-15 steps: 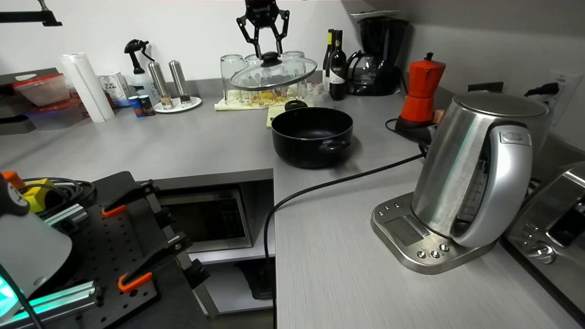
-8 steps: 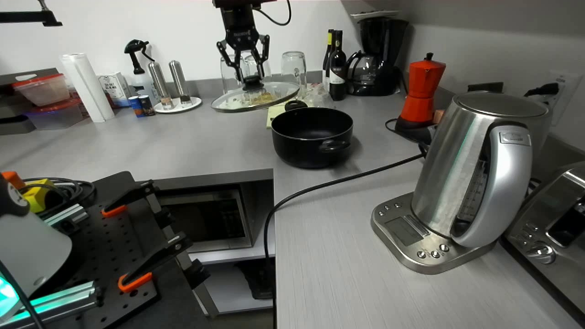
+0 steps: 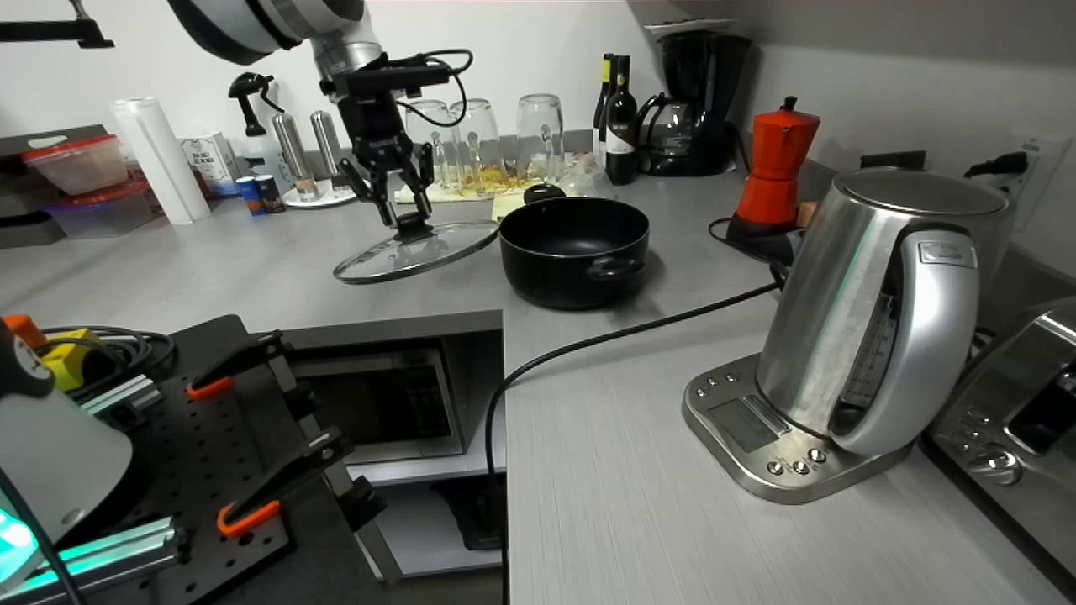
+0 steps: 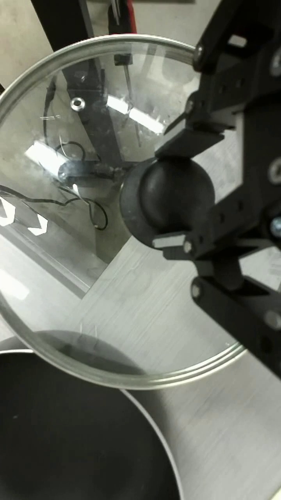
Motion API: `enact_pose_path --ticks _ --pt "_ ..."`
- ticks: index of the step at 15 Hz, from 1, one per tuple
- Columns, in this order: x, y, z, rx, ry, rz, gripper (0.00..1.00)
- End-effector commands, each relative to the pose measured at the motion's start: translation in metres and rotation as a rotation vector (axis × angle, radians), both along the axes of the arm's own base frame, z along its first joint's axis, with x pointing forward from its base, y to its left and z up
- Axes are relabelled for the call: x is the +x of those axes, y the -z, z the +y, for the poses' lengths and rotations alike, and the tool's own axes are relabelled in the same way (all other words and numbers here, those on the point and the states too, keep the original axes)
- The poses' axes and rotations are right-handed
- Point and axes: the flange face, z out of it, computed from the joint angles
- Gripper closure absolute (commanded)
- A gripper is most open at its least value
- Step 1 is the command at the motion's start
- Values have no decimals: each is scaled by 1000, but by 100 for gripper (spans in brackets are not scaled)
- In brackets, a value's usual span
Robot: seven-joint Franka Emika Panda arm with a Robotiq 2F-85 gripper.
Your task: Remove the glass lid from the black pot.
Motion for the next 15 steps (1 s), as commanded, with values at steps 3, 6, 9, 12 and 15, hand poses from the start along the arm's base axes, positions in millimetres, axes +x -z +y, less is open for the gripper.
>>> enact_pose_path --ticks 3,6,9,12,15 --pt "-46 5 38 17 -175 -6 75" --pt "-53 11 60 85 -218 5 75" --pt "-54 16 74 149 -255 8 75" --pt "-57 31 82 185 -318 25 75" --pt "-61 50 86 193 -377 56 75"
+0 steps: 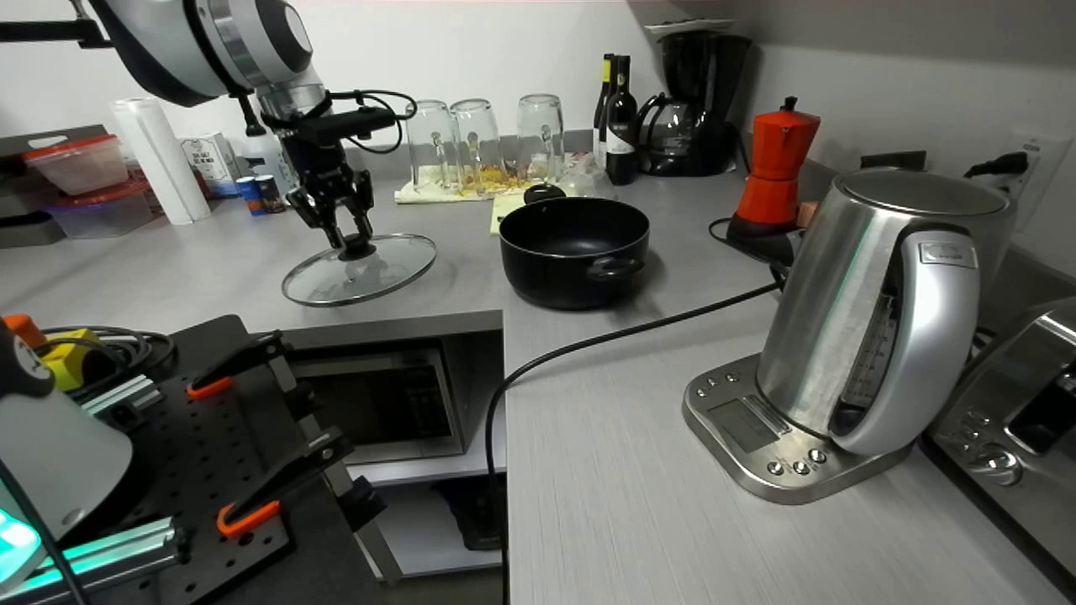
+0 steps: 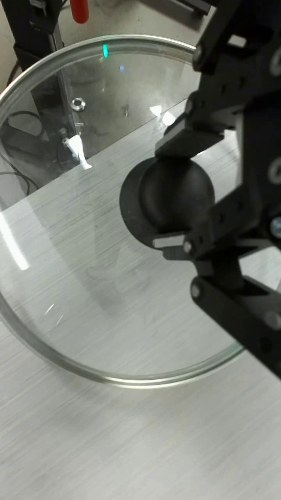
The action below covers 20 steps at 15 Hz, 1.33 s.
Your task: Remove the glass lid from the black pot.
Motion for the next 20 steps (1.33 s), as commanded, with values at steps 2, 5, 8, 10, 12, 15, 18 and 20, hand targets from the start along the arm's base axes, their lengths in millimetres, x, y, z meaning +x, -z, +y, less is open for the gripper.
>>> enact_pose_path --ticks 2,5,8,10,12,15,18,20 --pt "-3 24 11 10 -106 32 75" --pt "-9 40 19 -7 -147 51 75" --pt "-12 49 28 -13 -183 59 75" --pt "-9 50 34 -8 -201 50 75" --pt "-5 50 40 -3 -209 44 75" --pt "6 52 46 4 -211 33 75" --pt "19 54 52 9 -206 18 75" --pt "25 55 54 13 -208 8 75"
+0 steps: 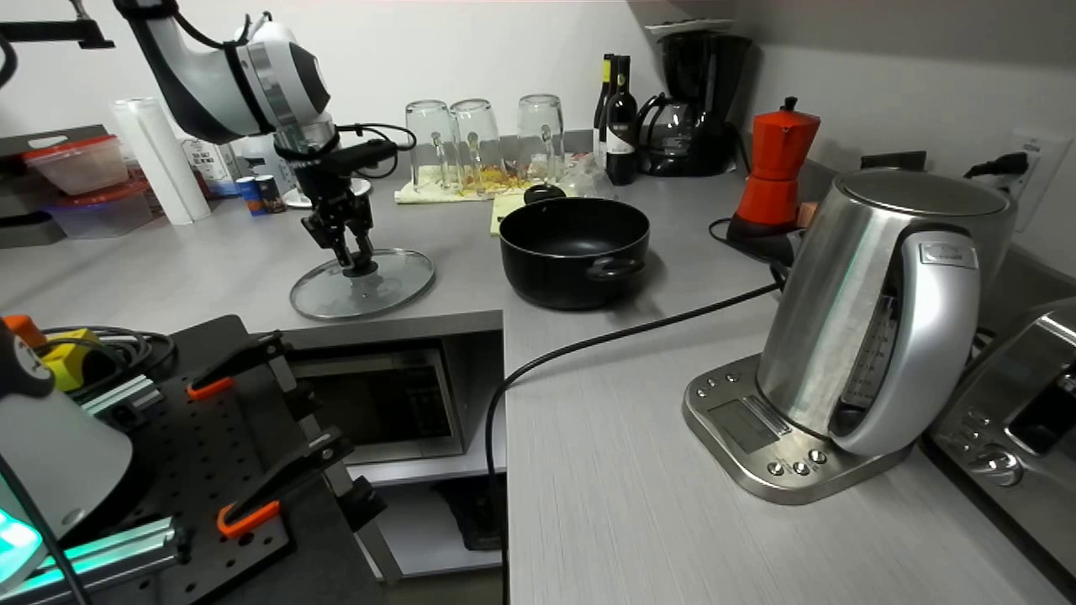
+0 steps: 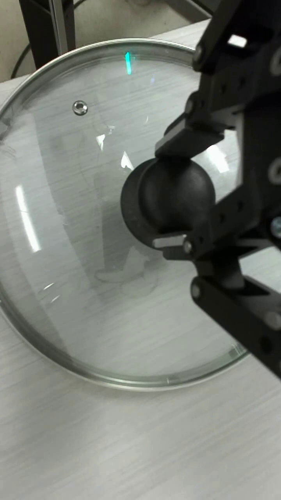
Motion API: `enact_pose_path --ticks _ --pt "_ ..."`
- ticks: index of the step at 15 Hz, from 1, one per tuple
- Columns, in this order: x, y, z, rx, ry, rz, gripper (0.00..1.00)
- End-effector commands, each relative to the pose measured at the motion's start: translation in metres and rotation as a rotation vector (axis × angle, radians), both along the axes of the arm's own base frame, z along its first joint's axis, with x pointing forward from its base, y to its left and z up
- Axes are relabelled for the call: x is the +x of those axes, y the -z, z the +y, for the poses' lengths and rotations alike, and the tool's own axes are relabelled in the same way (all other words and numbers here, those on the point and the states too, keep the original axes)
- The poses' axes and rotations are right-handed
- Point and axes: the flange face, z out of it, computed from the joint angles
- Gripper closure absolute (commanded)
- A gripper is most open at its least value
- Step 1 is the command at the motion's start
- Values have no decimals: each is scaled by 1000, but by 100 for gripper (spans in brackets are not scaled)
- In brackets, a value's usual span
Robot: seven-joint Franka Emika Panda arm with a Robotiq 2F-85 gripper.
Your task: Remove the glass lid from the black pot.
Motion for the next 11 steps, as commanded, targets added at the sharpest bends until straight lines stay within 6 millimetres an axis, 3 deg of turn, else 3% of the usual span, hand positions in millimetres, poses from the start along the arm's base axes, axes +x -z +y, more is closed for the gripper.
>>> enact_pose_path --ticks 1,2,3,7,8,9,11 --pt "15 3 8 4 -31 -31 65" --pt "17 3 9 4 -33 -34 25" --pt "17 2 8 5 -35 -37 24" --pt "14 -3 5 9 -44 -58 0" --pt "13 -4 4 12 -44 -68 0" --pt "14 0 4 1 -32 -33 7" --pt "15 0 4 2 -37 -39 0"
